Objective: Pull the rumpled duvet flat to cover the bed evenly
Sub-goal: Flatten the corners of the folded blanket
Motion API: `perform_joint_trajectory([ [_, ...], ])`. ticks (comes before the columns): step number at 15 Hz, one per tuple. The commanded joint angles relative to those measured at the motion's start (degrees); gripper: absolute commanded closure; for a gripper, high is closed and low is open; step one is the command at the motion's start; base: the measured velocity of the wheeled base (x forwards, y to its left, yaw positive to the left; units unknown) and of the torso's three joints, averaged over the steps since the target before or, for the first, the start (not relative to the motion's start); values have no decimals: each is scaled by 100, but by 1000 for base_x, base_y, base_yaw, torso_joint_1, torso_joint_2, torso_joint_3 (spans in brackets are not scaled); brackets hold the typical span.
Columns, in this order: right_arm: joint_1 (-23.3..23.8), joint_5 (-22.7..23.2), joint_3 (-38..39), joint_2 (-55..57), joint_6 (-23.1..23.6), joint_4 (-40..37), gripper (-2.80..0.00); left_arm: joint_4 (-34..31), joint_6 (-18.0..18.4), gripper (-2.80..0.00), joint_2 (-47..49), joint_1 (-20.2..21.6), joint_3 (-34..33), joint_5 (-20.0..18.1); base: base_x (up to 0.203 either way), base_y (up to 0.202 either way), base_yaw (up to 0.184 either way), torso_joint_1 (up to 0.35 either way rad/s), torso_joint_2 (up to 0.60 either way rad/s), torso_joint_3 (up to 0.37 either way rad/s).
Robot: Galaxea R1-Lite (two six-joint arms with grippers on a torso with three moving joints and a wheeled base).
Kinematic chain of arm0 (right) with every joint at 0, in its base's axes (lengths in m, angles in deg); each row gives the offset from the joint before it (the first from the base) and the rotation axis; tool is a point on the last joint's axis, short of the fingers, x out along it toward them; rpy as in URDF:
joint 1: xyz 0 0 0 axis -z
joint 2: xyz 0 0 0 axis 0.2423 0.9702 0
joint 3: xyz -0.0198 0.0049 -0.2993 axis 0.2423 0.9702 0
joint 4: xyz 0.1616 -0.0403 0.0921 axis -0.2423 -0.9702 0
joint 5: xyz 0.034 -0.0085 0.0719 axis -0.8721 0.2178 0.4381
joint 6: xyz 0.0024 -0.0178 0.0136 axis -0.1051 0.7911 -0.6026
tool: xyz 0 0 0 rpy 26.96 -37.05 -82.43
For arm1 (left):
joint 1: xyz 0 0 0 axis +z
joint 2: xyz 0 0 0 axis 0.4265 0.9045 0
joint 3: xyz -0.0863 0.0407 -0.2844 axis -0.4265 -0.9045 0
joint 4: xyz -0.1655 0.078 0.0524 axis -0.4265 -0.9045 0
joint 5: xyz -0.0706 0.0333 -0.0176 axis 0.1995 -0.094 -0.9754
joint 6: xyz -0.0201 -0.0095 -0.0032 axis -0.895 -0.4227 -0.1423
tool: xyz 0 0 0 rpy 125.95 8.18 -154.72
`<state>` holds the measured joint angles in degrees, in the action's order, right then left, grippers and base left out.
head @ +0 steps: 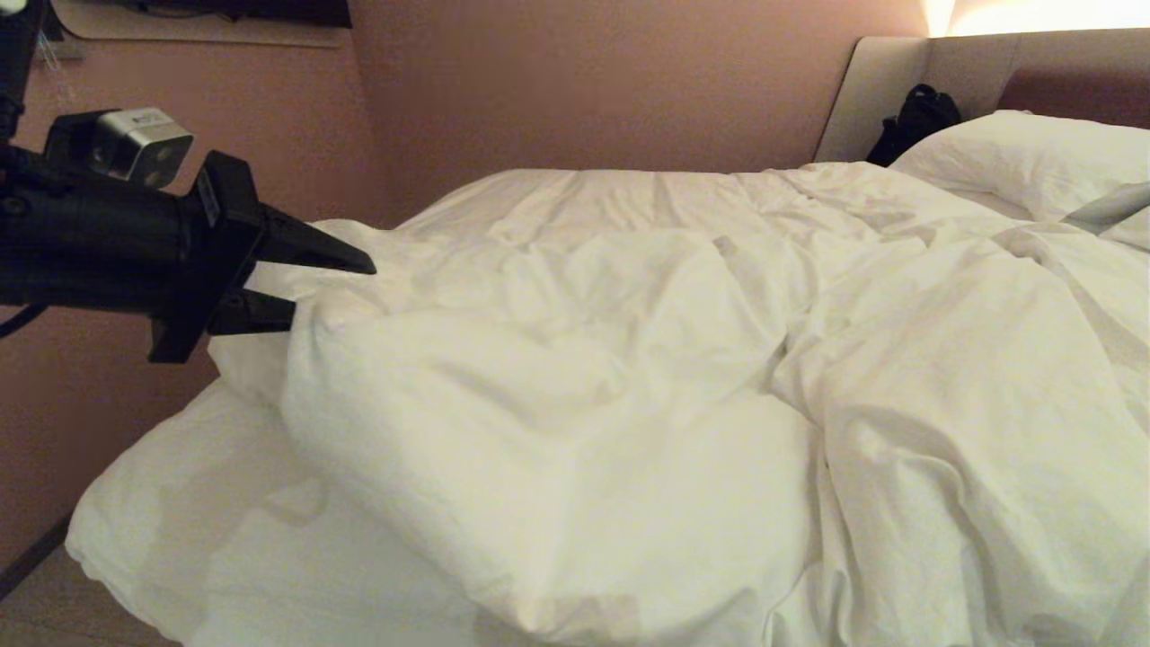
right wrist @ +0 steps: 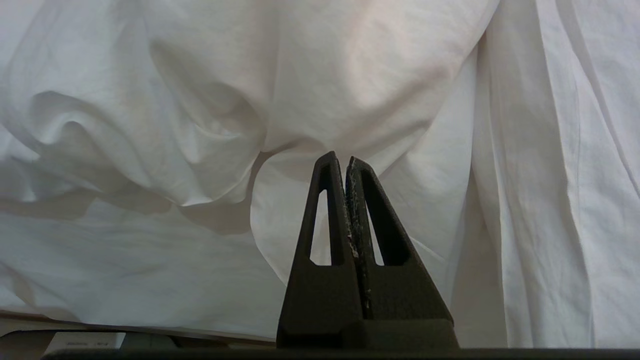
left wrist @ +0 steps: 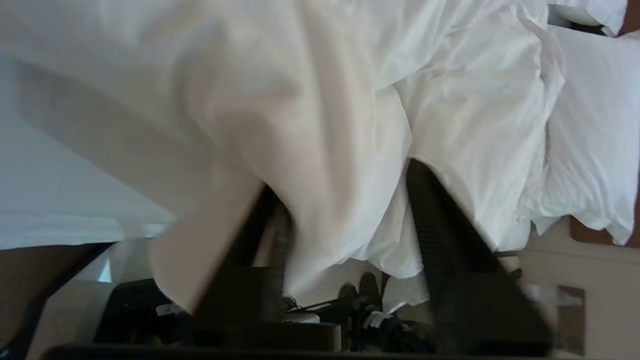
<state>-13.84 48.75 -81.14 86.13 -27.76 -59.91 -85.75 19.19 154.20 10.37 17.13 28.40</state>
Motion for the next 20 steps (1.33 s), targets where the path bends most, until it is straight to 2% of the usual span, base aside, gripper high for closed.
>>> perform_joint_trajectory([
  [1,-1,4,1,-2,4,-1,0,-22,-17,-280,62,141,79,-10,0,0,0,0,0,0],
  [4,-1,4,0,-2,-4,-1,0,-88,-3,-280,-41,338,186,-7,0,0,0,0,0,0],
  [6,-1,4,0,-2,4,-1,0,-131,53,-280,-231,659,291,9,0,0,0,0,0,0],
  [9,-1,4,1,-2,4,-1,0,-16,165,-280,-250,1346,393,13,0,0,0,0,0,0],
  [11,-1,4,1,-2,4,-1,0,242,257,-280,223,1772,410,5,0,0,0,0,0,0],
  [12,-1,4,1,-2,4,-1,0,429,274,0,508,2001,417,-2,0,0,0,0,0,0],
  [16,-1,4,1,-2,4,-1,0,1233,397,0,1602,2976,545,-35,0,0,0,0,0,0],
  [20,-1,4,1,-2,4,-1,0,1691,727,0,2613,3661,818,-52,0,0,0,0,0,0],
])
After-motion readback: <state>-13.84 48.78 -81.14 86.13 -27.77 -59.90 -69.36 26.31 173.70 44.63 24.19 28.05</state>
